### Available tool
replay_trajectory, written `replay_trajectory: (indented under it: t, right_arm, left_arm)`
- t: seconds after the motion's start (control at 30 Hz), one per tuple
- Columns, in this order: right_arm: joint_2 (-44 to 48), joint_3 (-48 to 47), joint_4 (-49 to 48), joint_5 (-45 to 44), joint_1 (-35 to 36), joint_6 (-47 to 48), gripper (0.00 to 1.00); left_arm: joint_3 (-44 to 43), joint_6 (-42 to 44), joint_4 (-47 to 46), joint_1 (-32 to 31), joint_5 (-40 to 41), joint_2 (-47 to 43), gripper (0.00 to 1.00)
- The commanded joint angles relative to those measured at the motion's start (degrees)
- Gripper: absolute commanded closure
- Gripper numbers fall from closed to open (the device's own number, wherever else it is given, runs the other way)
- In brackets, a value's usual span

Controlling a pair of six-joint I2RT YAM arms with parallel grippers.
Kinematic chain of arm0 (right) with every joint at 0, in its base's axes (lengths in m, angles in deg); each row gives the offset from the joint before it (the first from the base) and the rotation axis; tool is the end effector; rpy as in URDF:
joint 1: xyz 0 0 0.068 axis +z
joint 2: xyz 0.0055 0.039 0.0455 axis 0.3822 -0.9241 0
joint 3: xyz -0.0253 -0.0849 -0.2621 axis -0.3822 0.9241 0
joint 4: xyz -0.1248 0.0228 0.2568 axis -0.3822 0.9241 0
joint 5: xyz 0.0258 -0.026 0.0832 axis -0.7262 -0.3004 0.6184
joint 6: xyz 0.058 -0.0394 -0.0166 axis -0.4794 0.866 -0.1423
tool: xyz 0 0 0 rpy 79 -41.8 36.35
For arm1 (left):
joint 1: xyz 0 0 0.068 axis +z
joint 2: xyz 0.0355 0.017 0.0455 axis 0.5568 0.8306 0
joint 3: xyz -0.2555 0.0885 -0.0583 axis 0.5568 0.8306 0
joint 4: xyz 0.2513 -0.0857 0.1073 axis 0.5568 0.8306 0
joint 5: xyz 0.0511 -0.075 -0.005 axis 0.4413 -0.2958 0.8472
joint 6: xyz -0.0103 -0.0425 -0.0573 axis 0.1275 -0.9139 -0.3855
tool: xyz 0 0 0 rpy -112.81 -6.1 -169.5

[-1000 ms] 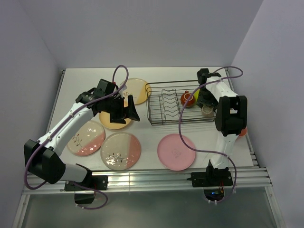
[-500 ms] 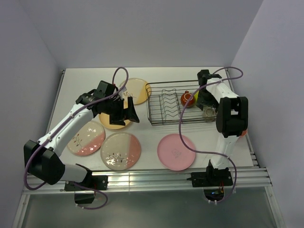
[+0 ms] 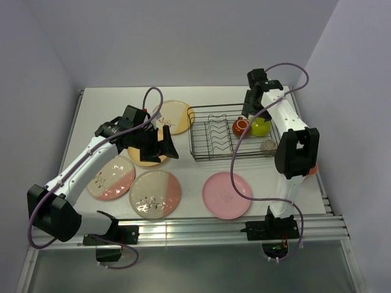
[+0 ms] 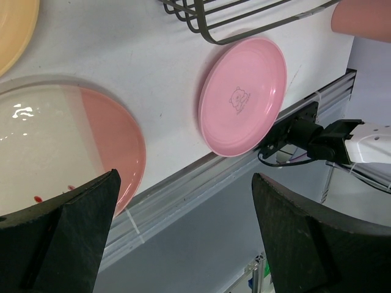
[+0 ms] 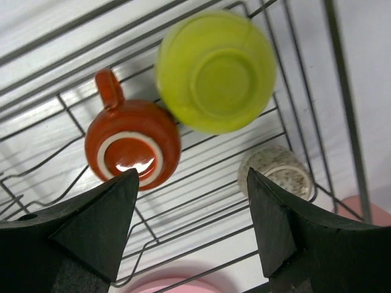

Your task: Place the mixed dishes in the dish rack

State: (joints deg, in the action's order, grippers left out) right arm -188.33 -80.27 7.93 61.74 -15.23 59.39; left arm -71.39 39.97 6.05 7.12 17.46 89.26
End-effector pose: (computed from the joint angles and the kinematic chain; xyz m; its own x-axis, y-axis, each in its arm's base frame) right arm 0.4460 0.0383 0.2688 -0.8258 0.2484 -0.5063 0.3402 0.9354 -0.0959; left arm 0.2622 -0.1612 0.2919 -0.9611 -0.0687 -0.2675 0.1141 0.7834 -0.6109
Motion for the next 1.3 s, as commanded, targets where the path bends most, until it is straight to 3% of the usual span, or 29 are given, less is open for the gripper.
replay_trajectory:
  t: [0.0,0.27,0.53,0.87,1.27]
  right_arm:
    - [-0.84,-1.53,0.84,0.70,1.28,-2.03,0.21]
    - [15.05,9.28,6.80,-10.38,-0.48,-9.14,0.21]
    - [33.51,29.14,11.12,-9.86,-3.29,-19.96,0.21]
    - [36.08,38.29,6.91,-14.08,-9.70,-18.05,0.21]
    - [33.71,32.49,6.46,-17.24,-12.95,-14.43,0.21]
  left_arm:
    - [0.06,-0.10,-0.04,-0.17,0.44,-2.85,0.04]
    - [2.52,-0.80,-1.62,-0.17,0.45,-3.74,0.04]
    - [2.96,-1.24,-3.99,-0.09,-1.40,-1.54,0.05]
    - [3.14,-0.19,-3.12,-0.17,-2.63,-1.54,0.04]
    - [4.11,0.95,-2.24,-0.17,-1.75,-3.03,0.04]
